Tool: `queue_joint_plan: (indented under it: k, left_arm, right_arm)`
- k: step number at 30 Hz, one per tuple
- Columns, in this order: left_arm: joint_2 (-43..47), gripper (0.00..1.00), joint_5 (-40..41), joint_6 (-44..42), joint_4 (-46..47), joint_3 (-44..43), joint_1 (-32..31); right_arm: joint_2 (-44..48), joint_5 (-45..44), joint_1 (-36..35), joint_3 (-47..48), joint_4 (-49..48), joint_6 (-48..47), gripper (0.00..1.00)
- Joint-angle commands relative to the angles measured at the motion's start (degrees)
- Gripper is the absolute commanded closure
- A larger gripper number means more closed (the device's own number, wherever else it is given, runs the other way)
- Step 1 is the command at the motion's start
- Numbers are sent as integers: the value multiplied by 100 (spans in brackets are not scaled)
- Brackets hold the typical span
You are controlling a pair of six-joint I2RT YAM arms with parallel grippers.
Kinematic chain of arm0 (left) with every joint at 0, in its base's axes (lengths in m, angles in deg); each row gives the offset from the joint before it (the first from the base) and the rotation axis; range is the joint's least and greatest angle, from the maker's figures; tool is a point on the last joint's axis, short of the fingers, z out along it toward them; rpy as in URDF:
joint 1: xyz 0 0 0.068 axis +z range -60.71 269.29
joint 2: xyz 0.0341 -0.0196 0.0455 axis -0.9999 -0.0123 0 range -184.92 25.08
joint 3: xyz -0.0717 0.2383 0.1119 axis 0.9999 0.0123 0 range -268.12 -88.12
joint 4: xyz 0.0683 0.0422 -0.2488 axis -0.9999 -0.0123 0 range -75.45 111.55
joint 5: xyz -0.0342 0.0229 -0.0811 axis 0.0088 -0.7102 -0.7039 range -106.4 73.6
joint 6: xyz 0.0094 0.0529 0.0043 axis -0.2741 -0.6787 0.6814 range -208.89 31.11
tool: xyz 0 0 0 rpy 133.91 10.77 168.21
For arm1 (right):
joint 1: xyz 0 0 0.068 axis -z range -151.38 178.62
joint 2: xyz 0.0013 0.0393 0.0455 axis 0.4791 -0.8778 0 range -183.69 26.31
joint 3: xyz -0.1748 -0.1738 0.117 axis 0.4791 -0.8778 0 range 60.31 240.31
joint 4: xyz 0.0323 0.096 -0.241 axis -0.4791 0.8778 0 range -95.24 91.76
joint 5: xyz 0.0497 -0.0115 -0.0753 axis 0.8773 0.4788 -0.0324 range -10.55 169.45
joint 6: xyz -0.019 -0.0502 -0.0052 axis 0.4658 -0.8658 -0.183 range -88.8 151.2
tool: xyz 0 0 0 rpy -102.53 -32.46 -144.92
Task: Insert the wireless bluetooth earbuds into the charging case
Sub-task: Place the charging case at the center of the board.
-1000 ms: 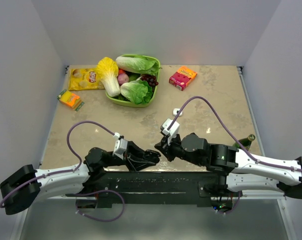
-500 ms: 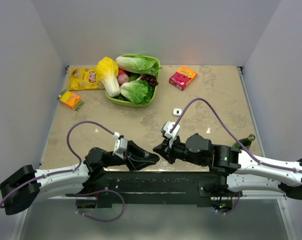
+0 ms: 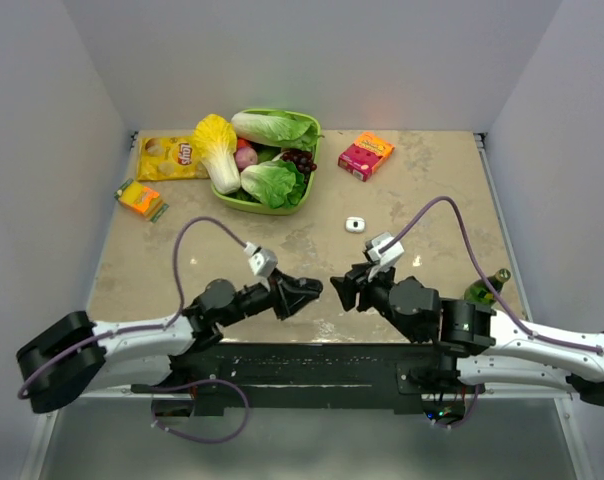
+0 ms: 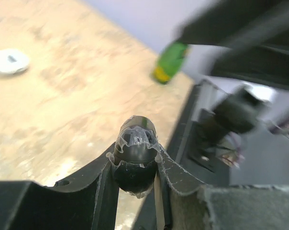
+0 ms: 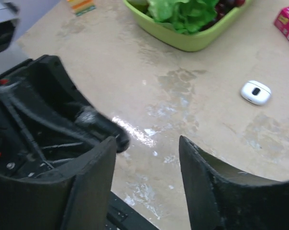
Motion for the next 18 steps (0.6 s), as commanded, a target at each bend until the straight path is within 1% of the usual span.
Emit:
queue_joint_plan:
  k: [1,2,3,4,9,11,15,16,18]
  left_arm:
    - [-1541,100,814,600,-954,-1305,476]
    - [-1849,100,700,618,-1164,-1545,590]
    - [-2391,100,699,618,-1210,-1756,643]
    - [-2640,100,673,609,-1193,-2080,670]
    - [-4054,100,576,627,-1113,-2960,1003]
    - [-4503,100,506,706,-1192,-3146,1187]
    - [-4945,99,532,846,-1227,-3322,1399]
    - [-5006,91,575,864,-1289,-3340,1469]
    - [-5103,79,576,873,-1342,-3358,1505]
  right_arm:
    - [-232,-833,-1,-159,-32,512,37]
    - [-276,-851,7,-167,-24,573,36]
    - [-311,-895,-1,-246,-50,582,34]
    - [-311,-982,7,-316,-59,600,32]
    - [-101,-799,7,-624,-50,802,32]
    - [5,-798,7,-668,-6,890,31]
    - [110,-833,7,-669,204,960,30]
    - [128,-834,7,-677,222,952,30]
    - [198,-816,16,-686,249,943,30]
